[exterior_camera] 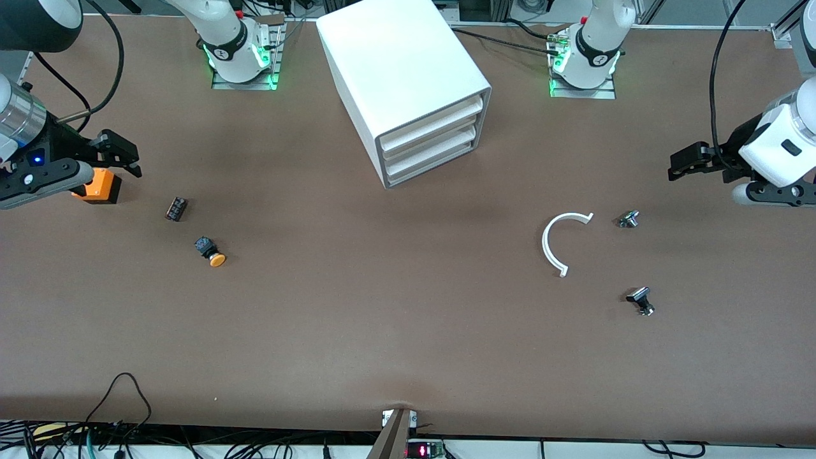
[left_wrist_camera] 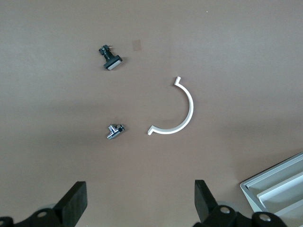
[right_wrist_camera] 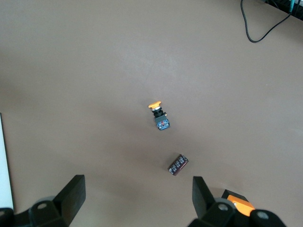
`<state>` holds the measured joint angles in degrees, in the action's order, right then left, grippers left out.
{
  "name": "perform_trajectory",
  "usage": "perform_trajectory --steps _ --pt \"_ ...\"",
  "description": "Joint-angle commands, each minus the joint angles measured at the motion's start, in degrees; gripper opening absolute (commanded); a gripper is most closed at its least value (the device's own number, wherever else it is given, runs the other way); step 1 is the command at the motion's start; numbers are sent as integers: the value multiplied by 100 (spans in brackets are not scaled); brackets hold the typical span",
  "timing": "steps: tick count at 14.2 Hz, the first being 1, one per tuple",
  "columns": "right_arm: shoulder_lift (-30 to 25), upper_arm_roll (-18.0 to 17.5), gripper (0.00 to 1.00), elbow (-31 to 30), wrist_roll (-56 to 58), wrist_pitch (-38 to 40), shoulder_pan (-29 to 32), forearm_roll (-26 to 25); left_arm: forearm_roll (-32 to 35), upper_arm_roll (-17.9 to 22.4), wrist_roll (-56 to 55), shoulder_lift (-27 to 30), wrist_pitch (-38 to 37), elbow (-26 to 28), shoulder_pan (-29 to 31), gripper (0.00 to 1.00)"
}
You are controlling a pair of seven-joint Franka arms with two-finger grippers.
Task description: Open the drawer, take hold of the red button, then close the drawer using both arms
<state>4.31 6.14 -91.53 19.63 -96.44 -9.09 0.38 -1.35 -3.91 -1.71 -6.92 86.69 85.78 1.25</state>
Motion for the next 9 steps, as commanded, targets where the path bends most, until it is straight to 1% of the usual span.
perform_trajectory --steps 1,5,9 --pt "70 -34 100 109 -73 -6 21 76 82 -22 152 15 -109 -88 7 100" --pt "87 -34 100 118 -73 -6 21 76 65 -13 65 -38 -109 -219 -2 100" --pt "87 -25 100 126 -73 -6 30 77 56 -22 74 -47 -109 -228 -28 100"
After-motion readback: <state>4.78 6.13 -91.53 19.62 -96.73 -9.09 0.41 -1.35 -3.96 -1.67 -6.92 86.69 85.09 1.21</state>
